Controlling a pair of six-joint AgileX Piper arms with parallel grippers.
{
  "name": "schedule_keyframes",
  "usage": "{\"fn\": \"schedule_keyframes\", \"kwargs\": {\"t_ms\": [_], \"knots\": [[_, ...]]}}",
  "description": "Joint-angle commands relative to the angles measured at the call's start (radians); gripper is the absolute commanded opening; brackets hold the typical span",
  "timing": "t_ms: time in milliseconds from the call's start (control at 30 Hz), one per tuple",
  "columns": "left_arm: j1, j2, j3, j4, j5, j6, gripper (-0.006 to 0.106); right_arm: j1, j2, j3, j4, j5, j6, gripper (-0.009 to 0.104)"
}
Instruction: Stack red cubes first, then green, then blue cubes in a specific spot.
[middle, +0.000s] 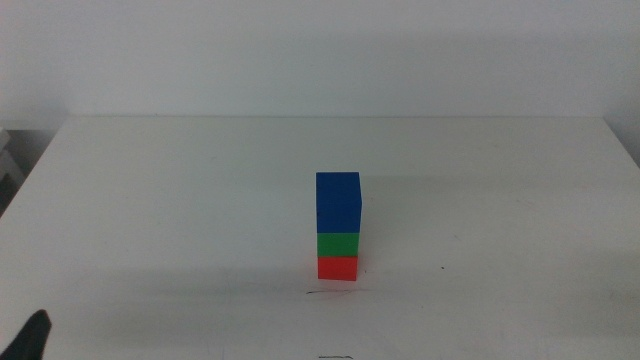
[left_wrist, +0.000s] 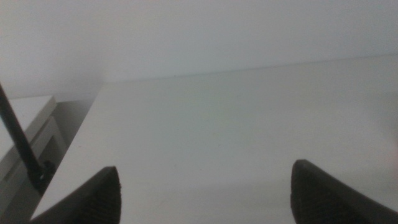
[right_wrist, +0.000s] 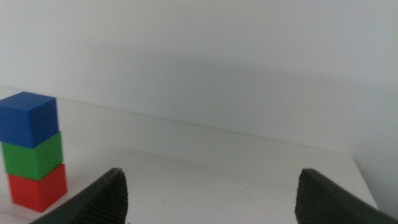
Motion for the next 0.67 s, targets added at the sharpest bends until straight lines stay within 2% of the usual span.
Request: {"fn": "schedule_keyframes", "kwargs": {"t_ms": [0, 67, 233, 400, 633], "knots": [[0.002, -0.022, 0.014, -0.014, -0.161, -0.012, 0.093, -0.030, -0.013, 0.006, 0.004, -0.133, -0.008, 0.075], [0.002, -0.022, 0.041, -0.014, -0.204, -0.012, 0.093, -0.067, -0.013, 0.027, 0.010, -0.140, -0.008, 0.075], [0.002, -0.022, 0.073, -0.014, -0.224, -0.012, 0.093, -0.180, -0.013, 0.083, 0.079, -0.154, -0.008, 0.075], [0.002, -0.022, 0.073, -0.014, -0.231, -0.012, 0.093, -0.251, -0.014, 0.131, 0.080, -0.170, -0.008, 0.075], [0.002, -0.022, 0.073, -0.013, -0.228, -0.012, 0.093, -0.254, -0.014, 0.131, 0.080, -0.175, -0.008, 0.075]]}}
